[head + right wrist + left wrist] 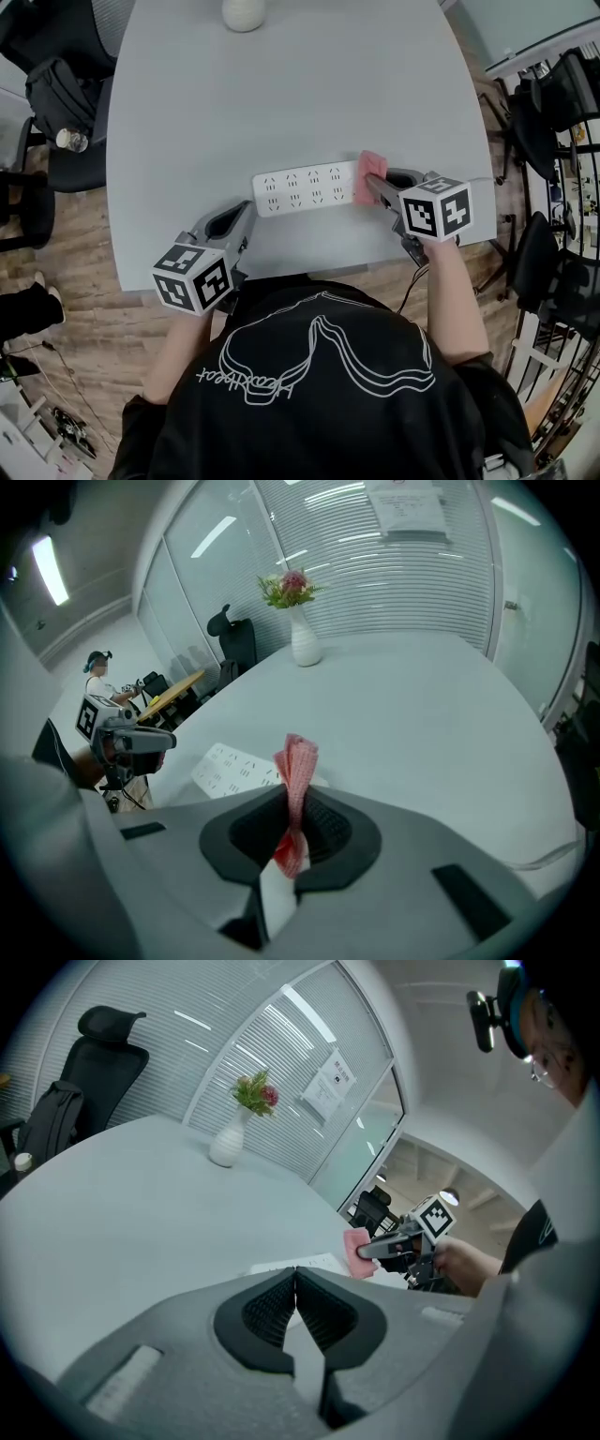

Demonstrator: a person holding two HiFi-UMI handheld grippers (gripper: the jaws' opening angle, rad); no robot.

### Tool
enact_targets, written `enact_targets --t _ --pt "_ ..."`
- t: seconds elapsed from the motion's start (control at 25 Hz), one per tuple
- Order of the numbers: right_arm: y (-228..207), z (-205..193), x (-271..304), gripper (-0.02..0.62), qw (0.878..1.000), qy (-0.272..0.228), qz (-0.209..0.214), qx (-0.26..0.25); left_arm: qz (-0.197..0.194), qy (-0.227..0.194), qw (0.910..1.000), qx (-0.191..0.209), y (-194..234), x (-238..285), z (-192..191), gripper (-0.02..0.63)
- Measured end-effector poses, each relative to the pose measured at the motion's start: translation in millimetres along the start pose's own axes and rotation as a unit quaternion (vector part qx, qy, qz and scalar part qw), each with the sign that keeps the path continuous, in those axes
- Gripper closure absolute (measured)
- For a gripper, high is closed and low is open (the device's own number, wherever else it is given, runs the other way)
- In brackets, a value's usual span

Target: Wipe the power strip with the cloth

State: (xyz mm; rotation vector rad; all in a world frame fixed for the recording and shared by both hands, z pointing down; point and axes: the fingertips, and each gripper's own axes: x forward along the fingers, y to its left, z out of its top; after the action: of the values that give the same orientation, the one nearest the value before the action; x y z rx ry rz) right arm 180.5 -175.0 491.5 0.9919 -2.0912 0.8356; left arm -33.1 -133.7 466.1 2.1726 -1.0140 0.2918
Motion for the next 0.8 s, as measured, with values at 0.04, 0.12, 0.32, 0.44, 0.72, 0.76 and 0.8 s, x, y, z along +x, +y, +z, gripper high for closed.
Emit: enact_targets --t 0.04,0.12,0.32,0.44,0.72,0.76,0.8 --pt "4.7 4.4 -0.9 0.555 1.0 -0.004 0.004 -0.005 0.001 -0.001 1.0 0.0 0.8 -1.0 -0.1 0.592" --pt "14.4 12.9 -1.3 0.555 1.0 -0.012 0.012 -0.014 0.002 -0.003 1.0 -0.001 2.3 -2.6 -0.3 0.592" --pt "45.5 32.6 5.9 0.555 0.998 -0.026 0.052 -0.025 0.008 -0.007 0.9999 -0.005 6.9 -7.6 -1.1 0.592" --pt "68.0 40.5 15.0 0.555 0.996 -0.027 0.082 -0.031 0.012 -0.009 0.9998 -0.009 9.6 -11.0 -1.7 0.592" --pt "125.5 49.4 47.3 0.555 0.989 -0.012 0.138 -0.057 0.026 -0.017 0.9993 -0.019 24.0 -24.0 -2.9 0.592" --pt "131.7 49.1 51.5 0.555 0.988 -0.009 0.143 -0.063 0.028 -0.017 0.9992 -0.021 25.3 -25.0 -3.3 0.592" --pt "137.1 48.4 55.1 0.555 0.987 -0.006 0.149 -0.068 0.03 -0.018 0.9991 -0.022 26.0 -25.5 -3.8 0.592"
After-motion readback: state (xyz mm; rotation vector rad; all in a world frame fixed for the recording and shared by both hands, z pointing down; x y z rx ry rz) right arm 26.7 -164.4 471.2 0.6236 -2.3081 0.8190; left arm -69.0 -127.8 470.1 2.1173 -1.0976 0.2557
